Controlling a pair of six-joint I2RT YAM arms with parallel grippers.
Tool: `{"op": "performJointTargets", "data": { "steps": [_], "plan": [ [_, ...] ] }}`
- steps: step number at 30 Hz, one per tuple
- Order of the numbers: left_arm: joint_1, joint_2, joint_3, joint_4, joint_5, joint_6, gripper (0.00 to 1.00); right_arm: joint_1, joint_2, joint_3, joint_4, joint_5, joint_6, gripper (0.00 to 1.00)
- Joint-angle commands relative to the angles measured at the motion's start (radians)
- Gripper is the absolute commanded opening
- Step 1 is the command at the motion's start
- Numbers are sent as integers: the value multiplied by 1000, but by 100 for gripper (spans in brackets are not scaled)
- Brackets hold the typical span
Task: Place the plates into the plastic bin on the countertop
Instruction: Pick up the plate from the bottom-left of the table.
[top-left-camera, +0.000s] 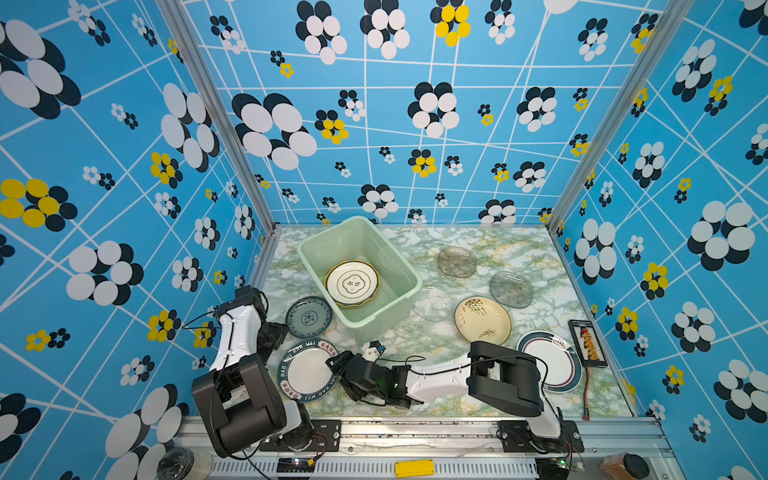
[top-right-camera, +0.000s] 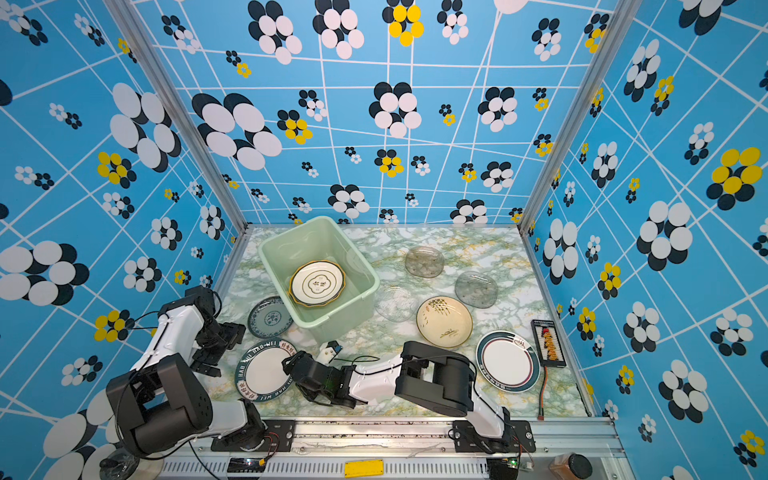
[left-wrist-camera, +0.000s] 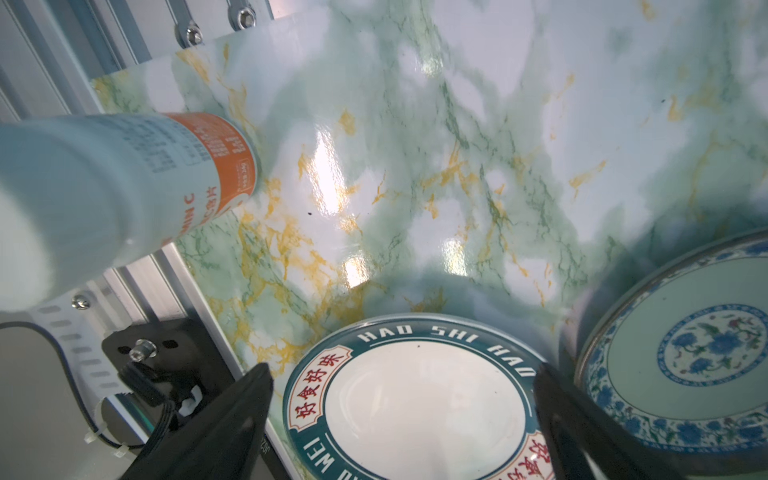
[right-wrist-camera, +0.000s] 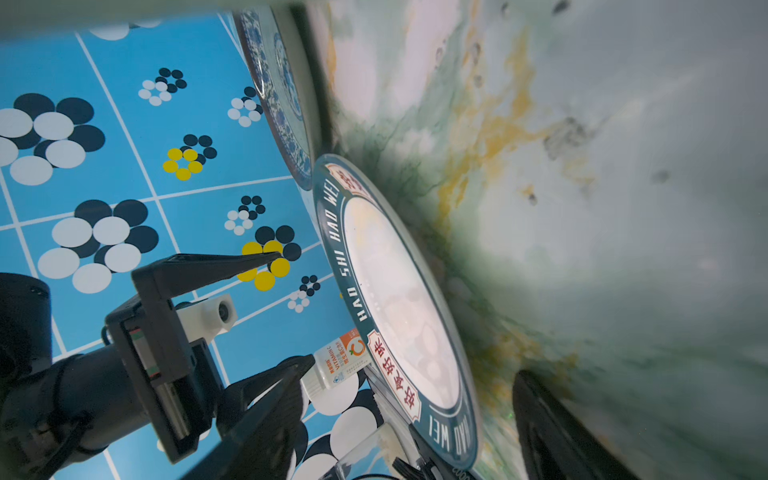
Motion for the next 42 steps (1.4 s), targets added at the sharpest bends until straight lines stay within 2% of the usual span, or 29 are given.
{"op": "performJointTargets", "data": {
  "steps": [1,14,22,26,34,42],
  "plan": [
    [10,37,-8,15,-11,-26,99,-15,35,32,-44,-17,24,80],
    [-2,113,-37,33,-20,-22,99,-32,104,104,-49,-74,16,72],
    [-50,163,-15,34,-48,-3,99,-36,111,109,-37,-90,6,53],
    [-68,181,-15,37,-58,-1,99,-38,110,107,-31,-97,4,38],
    [-75,185,-17,40,-59,-3,99,-39,120,123,-28,-110,-1,19],
    [-80,175,-15,34,-46,1,99,-42,106,126,-39,-121,-26,5]
  ]
}}
